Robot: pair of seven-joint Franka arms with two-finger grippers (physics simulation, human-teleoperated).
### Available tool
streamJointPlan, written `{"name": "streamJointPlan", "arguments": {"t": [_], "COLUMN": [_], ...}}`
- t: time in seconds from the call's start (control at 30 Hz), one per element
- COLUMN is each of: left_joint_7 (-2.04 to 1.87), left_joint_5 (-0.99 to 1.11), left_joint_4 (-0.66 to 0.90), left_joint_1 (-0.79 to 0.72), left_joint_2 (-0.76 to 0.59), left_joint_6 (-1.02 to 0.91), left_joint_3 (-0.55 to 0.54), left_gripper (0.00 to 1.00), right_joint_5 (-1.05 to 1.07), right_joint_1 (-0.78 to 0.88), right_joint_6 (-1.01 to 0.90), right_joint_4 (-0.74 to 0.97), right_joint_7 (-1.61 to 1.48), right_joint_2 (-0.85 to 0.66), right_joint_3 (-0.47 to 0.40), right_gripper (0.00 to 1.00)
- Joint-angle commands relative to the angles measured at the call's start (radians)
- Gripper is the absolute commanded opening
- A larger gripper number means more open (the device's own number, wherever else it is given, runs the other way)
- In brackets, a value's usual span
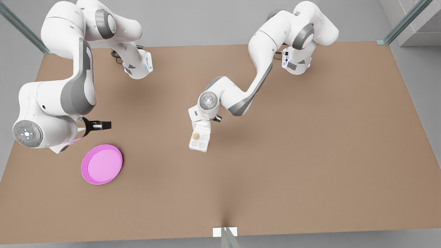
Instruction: Pack egg into the box and close the box lid
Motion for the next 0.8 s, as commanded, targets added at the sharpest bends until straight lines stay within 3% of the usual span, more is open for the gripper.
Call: {"name": "streamJointPlan", "arguments": {"t": [0.0,0.77], "left_joint_7": [0.008,-0.022], "left_joint_5": [0.01,-0.016], "left_joint_4": [0.0,-0.02], "left_joint_1": [0.0,-0.002], "left_joint_2": [0.0,0.044], "left_joint_6": [0.0,0.067], "left_joint_3": [0.0,-0.009], "left_gripper": [0.21,0.21], "right_joint_5": [0.0,-0.003], "right_joint_1": [0.0,0.017], "right_joint_6": [0.0,-0.014], "right_joint_4": [0.0,0.0], "right_joint_7": [0.0,-0.003], "right_joint_2": [0.0,0.001], "right_joint_3": [0.0,-0.001], "right_gripper": [1.0,1.0]}}
